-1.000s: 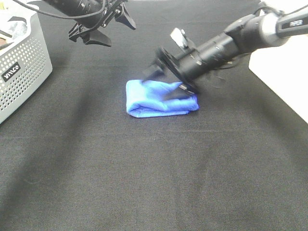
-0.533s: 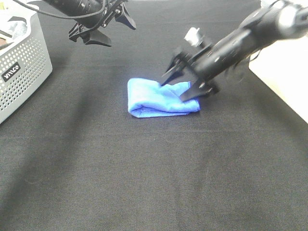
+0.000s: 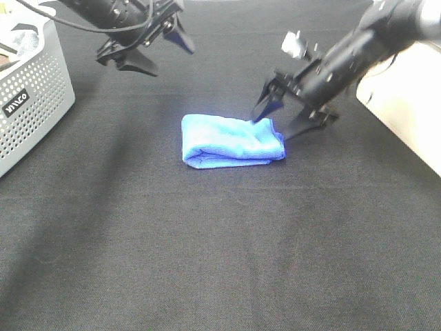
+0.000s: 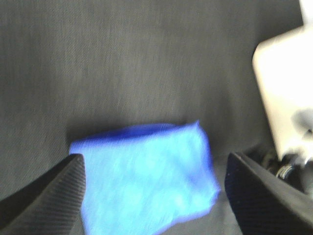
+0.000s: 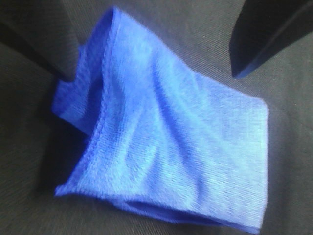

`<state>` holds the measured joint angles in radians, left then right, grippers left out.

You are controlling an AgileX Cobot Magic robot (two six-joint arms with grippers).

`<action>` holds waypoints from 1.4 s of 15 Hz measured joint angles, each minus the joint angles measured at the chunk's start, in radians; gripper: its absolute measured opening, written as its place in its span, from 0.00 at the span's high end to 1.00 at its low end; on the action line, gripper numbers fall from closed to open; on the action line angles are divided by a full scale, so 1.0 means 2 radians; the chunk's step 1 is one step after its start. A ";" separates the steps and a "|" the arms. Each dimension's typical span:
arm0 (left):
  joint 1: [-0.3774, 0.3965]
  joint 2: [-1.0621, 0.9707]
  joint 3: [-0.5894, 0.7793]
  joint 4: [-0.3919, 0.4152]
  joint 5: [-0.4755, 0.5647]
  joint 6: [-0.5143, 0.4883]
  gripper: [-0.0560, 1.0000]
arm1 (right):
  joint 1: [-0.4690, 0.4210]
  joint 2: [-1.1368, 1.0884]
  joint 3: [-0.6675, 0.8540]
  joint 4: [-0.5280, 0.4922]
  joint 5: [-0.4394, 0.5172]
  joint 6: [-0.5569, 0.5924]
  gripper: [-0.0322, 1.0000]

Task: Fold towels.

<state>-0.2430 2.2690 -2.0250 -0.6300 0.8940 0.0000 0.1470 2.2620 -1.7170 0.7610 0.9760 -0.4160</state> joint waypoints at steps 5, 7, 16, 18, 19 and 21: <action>0.000 -0.079 0.000 0.131 0.100 -0.004 0.24 | 0.001 -0.118 0.000 -0.068 0.047 0.063 0.20; 0.001 -0.108 0.000 0.147 0.129 -0.004 0.24 | 0.001 -0.145 0.000 -0.085 0.082 0.069 0.20; 0.001 -0.345 0.176 0.247 0.159 -0.010 0.24 | 0.001 -0.332 0.117 -0.186 0.119 0.122 0.20; 0.001 -0.425 0.267 0.251 0.161 -0.010 0.24 | 0.001 -0.395 0.180 -0.201 0.120 0.132 0.20; 0.001 -0.458 0.306 0.251 0.161 -0.010 0.24 | 0.001 -0.432 0.211 -0.207 0.116 0.132 0.20; 0.001 -0.539 0.379 0.251 0.162 -0.010 0.24 | 0.001 -0.498 0.274 -0.216 0.107 0.133 0.20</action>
<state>-0.2420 1.1910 -1.2670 -0.1280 1.2180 -0.0200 0.1490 1.2660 -1.1690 0.3280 1.1900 -0.1510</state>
